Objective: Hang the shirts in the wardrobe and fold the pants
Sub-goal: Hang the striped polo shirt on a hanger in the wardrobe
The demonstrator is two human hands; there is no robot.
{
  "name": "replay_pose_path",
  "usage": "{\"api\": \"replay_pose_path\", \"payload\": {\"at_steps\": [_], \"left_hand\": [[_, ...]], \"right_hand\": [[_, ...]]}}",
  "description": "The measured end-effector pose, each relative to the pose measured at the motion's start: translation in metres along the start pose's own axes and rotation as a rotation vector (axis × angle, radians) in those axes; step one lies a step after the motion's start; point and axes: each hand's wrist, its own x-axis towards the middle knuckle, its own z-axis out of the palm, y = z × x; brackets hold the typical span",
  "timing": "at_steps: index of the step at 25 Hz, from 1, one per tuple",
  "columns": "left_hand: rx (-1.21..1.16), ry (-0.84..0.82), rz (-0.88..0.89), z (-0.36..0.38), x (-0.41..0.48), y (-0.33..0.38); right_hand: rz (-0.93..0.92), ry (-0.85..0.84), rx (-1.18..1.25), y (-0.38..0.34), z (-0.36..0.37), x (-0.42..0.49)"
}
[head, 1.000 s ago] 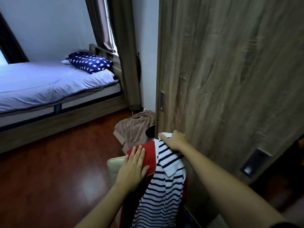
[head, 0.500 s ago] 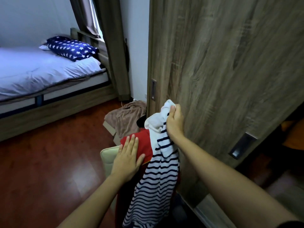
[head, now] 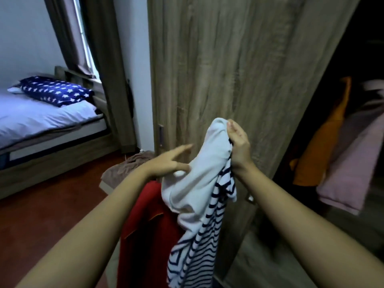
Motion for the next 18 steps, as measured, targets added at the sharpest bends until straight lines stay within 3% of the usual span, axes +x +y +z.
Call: {"api": "replay_pose_path", "payload": {"at_steps": [3,6,9,11,14,16,18], "left_hand": [[-0.364,-0.210,-0.105,0.044,0.003,0.010],[-0.421,-0.202,-0.030,0.077,0.005,0.045],[-0.641,0.038,0.017,0.089,0.020,0.099],[-0.743,0.216,0.037,0.104,0.036,0.138],[-0.626,0.348,-0.042,0.153,0.061,0.182],[-0.757,0.338,-0.130,0.187,0.072,0.200],[-0.843,0.296,-0.158,0.213,0.077,0.220]], "right_hand": [[-0.055,0.167,-0.022,-0.043,-0.036,-0.002],[-0.068,0.400,-0.144,-0.083,-0.079,-0.007],[0.058,0.400,-0.963,-0.094,-0.141,-0.014],[0.154,0.316,-1.238,-0.093,-0.170,-0.028],[0.110,0.408,-1.087,-0.094,-0.174,-0.067],[0.120,0.561,-0.913,-0.095,-0.169,-0.101],[0.086,0.598,-0.770,-0.094,-0.166,-0.140]]}}
